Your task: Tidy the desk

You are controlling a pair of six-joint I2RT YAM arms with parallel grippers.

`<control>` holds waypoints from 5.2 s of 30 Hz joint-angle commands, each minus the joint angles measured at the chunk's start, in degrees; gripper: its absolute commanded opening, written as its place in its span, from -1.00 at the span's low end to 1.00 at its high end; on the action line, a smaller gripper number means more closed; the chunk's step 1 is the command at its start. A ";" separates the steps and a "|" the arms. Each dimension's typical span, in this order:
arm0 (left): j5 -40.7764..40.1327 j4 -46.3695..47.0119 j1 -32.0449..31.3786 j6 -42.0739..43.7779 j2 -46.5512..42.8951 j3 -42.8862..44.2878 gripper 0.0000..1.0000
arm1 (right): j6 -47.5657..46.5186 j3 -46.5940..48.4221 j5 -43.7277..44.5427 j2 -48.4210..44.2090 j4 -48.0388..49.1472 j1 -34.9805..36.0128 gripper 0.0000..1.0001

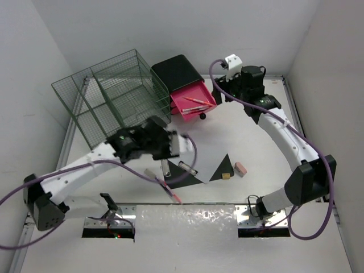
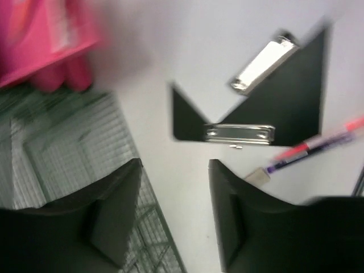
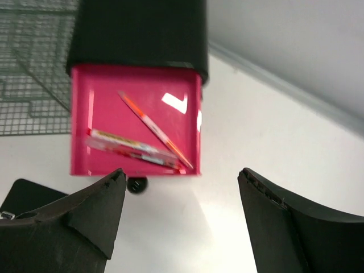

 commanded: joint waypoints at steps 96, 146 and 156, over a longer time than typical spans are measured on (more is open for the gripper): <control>13.03 2.26 -15.51 8.47 17.96 -20.98 -0.53 | 2.68 -22.41 -2.15 -11.03 7.28 -2.48 0.55; 9.69 22.47 5.32 -30.10 7.50 3.36 -1.00 | 26.92 -32.51 -34.66 -12.18 46.62 -1.80 0.51; 6.88 25.11 7.60 -33.36 7.85 3.01 -1.00 | 34.84 -31.72 -36.08 -8.74 56.59 6.31 0.41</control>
